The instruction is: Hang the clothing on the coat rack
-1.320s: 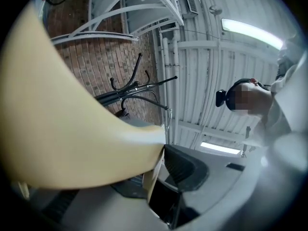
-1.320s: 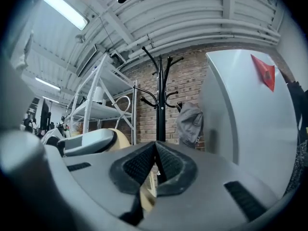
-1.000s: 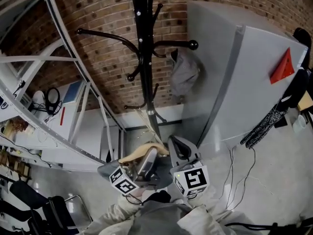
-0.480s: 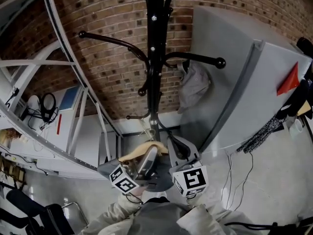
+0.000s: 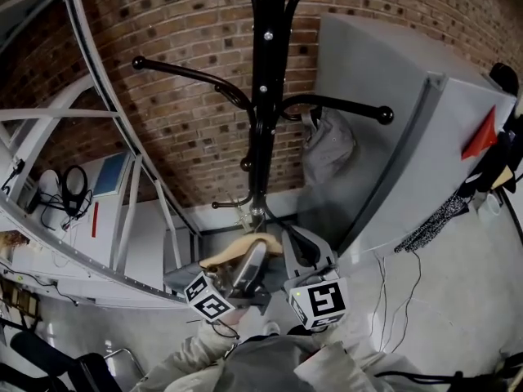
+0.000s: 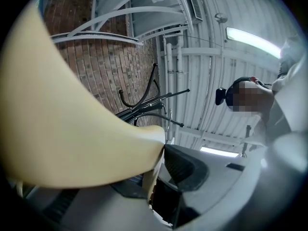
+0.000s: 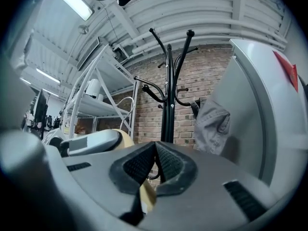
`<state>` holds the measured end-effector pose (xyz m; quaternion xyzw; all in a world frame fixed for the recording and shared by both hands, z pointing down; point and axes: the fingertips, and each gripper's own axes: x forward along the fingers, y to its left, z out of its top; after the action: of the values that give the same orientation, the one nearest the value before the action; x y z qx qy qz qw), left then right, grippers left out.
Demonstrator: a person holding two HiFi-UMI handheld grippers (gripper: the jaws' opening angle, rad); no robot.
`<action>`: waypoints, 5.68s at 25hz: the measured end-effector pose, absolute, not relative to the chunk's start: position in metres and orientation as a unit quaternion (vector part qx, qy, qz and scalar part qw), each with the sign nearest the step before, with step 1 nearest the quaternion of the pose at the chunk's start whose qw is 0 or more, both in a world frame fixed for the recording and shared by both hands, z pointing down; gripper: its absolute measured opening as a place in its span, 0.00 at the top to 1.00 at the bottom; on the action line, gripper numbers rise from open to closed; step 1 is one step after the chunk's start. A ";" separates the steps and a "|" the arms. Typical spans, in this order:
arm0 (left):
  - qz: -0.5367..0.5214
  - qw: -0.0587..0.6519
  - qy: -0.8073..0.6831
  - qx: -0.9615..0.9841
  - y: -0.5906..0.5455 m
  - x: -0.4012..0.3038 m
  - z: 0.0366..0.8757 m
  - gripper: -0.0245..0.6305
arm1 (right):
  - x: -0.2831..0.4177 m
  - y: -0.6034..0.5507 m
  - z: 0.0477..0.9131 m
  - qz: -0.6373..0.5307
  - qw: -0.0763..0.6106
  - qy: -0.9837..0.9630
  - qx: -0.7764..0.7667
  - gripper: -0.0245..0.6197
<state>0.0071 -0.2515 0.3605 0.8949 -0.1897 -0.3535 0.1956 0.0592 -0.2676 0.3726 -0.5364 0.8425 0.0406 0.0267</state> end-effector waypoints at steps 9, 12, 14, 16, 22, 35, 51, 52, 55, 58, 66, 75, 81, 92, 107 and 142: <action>-0.358 0.178 -0.198 0.895 -0.268 0.008 0.344 0.80 | 0.057 -0.278 0.348 0.066 0.031 0.845 -0.529 0.92; -0.361 0.169 -0.196 0.896 -0.274 0.009 0.336 0.80 | 0.056 -0.286 0.339 0.074 0.033 0.847 -0.525 0.92; -0.363 0.167 -0.199 0.895 -0.277 0.009 0.334 0.80 | 0.055 -0.290 0.336 0.076 0.034 0.850 -0.520 0.92; -0.365 0.166 -0.203 0.894 -0.281 0.008 0.331 0.80 | 0.055 -0.294 0.334 0.078 0.034 0.851 -0.518 0.92; -0.368 0.159 -0.204 0.893 -0.288 0.012 0.320 0.80 | 0.061 -0.303 0.321 0.090 0.037 0.852 -0.514 0.92; -0.386 0.130 -0.205 0.890 -0.299 0.017 0.290 0.81 | 0.069 -0.319 0.300 0.108 0.030 0.856 -0.505 0.92; -0.401 0.132 -0.204 0.883 -0.344 0.027 0.289 0.81 | 0.082 -0.359 0.304 0.107 0.023 0.856 -0.505 0.92; -0.401 0.134 -0.205 0.883 -0.347 0.028 0.290 0.81 | 0.082 -0.361 0.306 0.105 0.024 0.856 -0.505 0.92; -0.401 0.139 -0.208 0.881 -0.353 0.027 0.296 0.81 | 0.081 -0.368 0.310 0.100 0.021 0.859 -0.502 0.92; -0.399 0.146 -0.211 0.880 -0.358 0.026 0.301 0.81 | 0.080 -0.374 0.317 0.092 0.021 0.860 -0.501 0.92; -0.391 0.153 -0.216 0.882 -0.364 0.026 0.312 0.81 | 0.077 -0.380 0.328 0.081 0.015 0.864 -0.496 0.92; -0.389 0.159 -0.213 0.882 -0.368 0.027 0.317 0.81 | 0.079 -0.382 0.331 0.076 0.012 0.863 -0.499 0.92; -0.394 0.164 -0.208 0.880 -0.370 0.029 0.317 0.81 | 0.079 -0.382 0.330 0.075 0.015 0.863 -0.499 0.92; -0.405 0.169 -0.201 0.876 -0.375 0.030 0.319 0.80 | 0.084 -0.383 0.333 0.071 0.015 0.861 -0.503 0.92; -0.387 0.198 -0.249 0.865 -0.372 0.033 0.351 0.79 | 0.087 -0.369 0.348 0.051 0.013 0.871 -0.489 0.92; -0.239 0.136 -0.345 0.898 -0.240 -0.020 0.396 0.95 | 0.034 -0.253 0.398 -0.037 0.017 0.880 -0.474 0.92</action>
<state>-0.0199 -0.2403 0.3956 0.8977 -0.3446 -0.2386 0.1358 0.0338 -0.2528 0.3984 -0.4739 0.8797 -0.0370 0.0173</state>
